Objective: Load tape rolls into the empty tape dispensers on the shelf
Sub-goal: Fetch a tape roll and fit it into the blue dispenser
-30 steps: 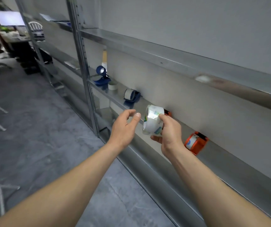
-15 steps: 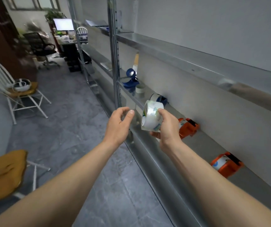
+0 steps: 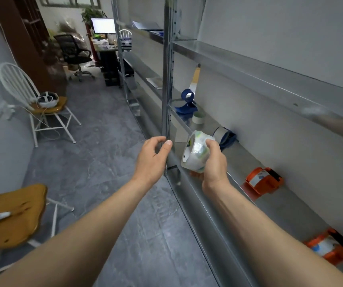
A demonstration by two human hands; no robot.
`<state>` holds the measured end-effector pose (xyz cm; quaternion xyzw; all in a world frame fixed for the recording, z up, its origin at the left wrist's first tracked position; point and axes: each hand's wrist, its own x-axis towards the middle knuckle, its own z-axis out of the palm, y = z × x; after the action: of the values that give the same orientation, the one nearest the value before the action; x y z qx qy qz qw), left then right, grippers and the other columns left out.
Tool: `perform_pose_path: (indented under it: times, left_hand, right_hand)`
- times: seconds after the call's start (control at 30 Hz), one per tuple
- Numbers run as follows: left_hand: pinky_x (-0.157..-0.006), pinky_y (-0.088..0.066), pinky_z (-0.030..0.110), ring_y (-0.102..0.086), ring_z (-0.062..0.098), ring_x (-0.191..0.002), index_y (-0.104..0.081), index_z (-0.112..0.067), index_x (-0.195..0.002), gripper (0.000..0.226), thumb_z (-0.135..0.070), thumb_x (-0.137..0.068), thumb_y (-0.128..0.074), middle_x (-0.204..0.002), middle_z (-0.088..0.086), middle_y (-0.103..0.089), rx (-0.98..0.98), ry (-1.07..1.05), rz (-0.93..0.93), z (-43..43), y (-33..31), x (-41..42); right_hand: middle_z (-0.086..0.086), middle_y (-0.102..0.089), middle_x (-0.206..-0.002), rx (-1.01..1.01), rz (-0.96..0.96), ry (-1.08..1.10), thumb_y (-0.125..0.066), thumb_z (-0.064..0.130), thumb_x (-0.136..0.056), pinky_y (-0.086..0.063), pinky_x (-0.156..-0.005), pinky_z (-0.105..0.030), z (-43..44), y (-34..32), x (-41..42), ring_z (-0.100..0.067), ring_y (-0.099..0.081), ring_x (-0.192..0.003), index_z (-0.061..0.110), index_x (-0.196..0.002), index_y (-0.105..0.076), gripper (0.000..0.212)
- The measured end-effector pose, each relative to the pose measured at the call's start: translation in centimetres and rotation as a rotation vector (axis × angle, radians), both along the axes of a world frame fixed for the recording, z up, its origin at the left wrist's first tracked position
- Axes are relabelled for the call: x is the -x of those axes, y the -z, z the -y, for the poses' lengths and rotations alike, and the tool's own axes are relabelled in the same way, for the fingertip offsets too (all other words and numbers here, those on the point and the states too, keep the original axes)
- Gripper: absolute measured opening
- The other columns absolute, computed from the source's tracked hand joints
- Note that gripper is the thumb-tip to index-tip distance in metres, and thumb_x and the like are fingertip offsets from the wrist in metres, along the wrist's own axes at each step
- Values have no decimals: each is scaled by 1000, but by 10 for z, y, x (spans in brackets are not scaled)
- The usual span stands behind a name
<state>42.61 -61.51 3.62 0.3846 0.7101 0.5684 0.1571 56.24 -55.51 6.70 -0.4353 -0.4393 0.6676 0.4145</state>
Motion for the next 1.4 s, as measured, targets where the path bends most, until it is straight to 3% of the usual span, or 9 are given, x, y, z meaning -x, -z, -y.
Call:
perform_pose_path:
  times: [0.17,0.3,0.4,0.57,0.7,0.83,1.07,1.23,1.4]
  left_hand:
    - [-105,-44,39,-55,12,-117,-61,-23,-121,36,-46,-95,-52,-125,-5,-59,-5,8,3,-21,3,65]
    - [-105,-44,38,-55,11,-116,-60,-25,-121,34,-46,-95,-52,-124,-5,-59,0,34,-3,-42,2,118]
    - [-105,-44,37,-54,10,-117,-60,-22,-124,37,-46,-96,-52,-125,-5,-58,10,68,-7,-54,1,150]
    - [-102,-46,36,-57,8,-113,-63,-24,-119,38,-49,-91,-55,-119,-9,-64,8,115,17,-70,6,193]
    - [-98,-50,37,-60,6,-109,-67,-25,-112,42,-53,-82,-57,-111,-12,-67,27,180,4,-90,7,221]
    - [-97,-48,31,-59,5,-110,-66,-25,-113,25,-29,-88,-65,-111,-13,-67,51,197,-2,-121,12,254]
    - [-81,-43,15,-60,-1,-102,-67,-23,-112,22,-22,-90,-66,-108,-14,-68,79,190,-10,-198,10,311]
    - [-89,-50,26,-62,5,-101,-68,-21,-111,23,-22,-88,-67,-106,-11,-69,106,224,-14,-270,4,342]
    - [-95,-51,33,-64,7,-102,-69,-19,-112,27,-26,-86,-68,-108,-9,-69,109,280,-5,-331,5,363]
  right_hand:
    - [-8,-67,-81,22,1,48,-60,43,-75,-53,-72,-44,-22,2,63,-27,-64,-73,17,-77,-70,28]
    - [-12,-59,-74,-37,38,37,-69,36,-60,-43,-70,-40,-42,6,118,-26,-56,-70,15,-65,-67,21]
    - [-11,-56,-72,-51,42,32,-68,35,-67,-42,-69,-41,-51,10,155,-26,-54,-71,19,-61,-63,18]
    - [-15,-58,-79,-48,2,8,-65,36,-77,-43,-72,-42,-68,20,206,-28,-56,-77,22,-70,-62,16]
    - [-8,-68,-77,-77,-21,-61,-55,11,-93,-48,-63,-31,-85,21,240,-23,-62,-71,17,-78,-67,20]
    - [-4,-74,-81,-84,-37,-119,-54,-3,-88,-50,-59,-29,-110,23,276,-19,-67,-72,16,-91,-73,27]
    - [-4,-74,-86,-78,-23,-148,-50,-14,-80,-51,-73,-40,-186,32,336,-22,-66,-83,19,-98,-72,44]
    - [-9,-72,-86,-51,-44,-78,-58,-8,-76,-51,-68,-35,-252,32,367,-24,-66,-81,13,-96,-73,32]
    - [-7,-67,-81,-65,34,14,-56,-1,-87,-46,-46,-23,-306,21,377,-19,-61,-68,13,-92,-70,20]
